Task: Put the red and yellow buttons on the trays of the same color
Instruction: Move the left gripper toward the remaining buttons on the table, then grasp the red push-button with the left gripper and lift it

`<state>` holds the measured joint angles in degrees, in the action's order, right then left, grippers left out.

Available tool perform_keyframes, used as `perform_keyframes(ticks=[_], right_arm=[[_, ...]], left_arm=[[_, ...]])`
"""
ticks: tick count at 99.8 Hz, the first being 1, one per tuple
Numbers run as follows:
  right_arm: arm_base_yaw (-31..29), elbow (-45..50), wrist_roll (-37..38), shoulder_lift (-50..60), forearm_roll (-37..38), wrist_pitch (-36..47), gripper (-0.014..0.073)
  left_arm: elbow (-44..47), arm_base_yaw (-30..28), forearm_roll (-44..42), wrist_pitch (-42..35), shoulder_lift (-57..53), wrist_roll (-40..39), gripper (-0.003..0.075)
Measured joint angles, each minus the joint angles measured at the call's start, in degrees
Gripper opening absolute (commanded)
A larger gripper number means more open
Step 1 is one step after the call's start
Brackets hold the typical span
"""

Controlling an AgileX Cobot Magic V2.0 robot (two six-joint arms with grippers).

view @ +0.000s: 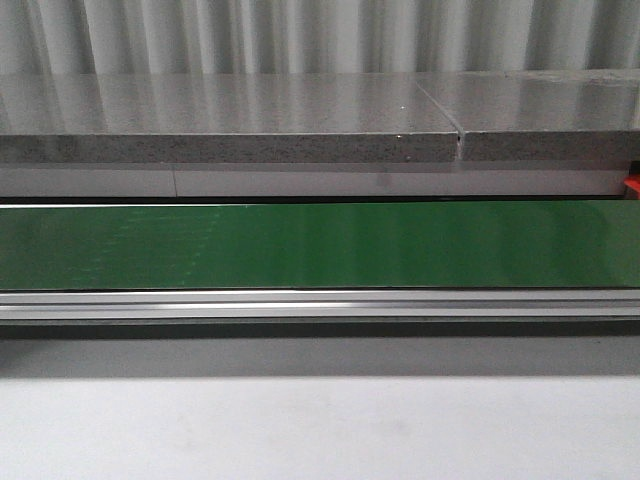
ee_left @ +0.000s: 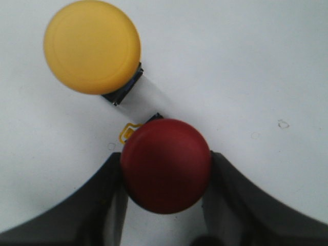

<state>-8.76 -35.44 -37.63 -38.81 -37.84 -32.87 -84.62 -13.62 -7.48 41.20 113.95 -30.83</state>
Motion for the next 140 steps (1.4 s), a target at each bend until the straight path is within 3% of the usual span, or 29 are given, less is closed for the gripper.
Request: perform_keyframes(ticks=[24, 59, 87, 119, 140], right_arm=[[0.0, 0.0, 0.0, 0.0, 0.08, 0.0, -0.0081], [0.0, 0.0, 0.0, 0.0, 0.08, 0.0, -0.0081], [0.0, 0.0, 0.0, 0.0, 0.08, 0.0, -0.0081], [0.0, 0.0, 0.0, 0.0, 0.08, 0.0, -0.0081], [0.0, 0.0, 0.0, 0.0, 0.08, 0.0, -0.0081]], left_arm=[[-5.29, 0.0, 2.07, 5.81, -6.11, 9.2, -0.002], [-5.62, 0.0, 8.7, 14.42, -20.83, 25.77, -0.0021], [3.7, 0.94, 11.51, 15.27, -25.82, 28.4, -0.0021], [14.16, 6.95, 11.82, 9.48, -25.94, 28.51, -0.0021], [17.48, 7.39, 10.63, 8.59, -25.7, 28.51, -0.0018]])
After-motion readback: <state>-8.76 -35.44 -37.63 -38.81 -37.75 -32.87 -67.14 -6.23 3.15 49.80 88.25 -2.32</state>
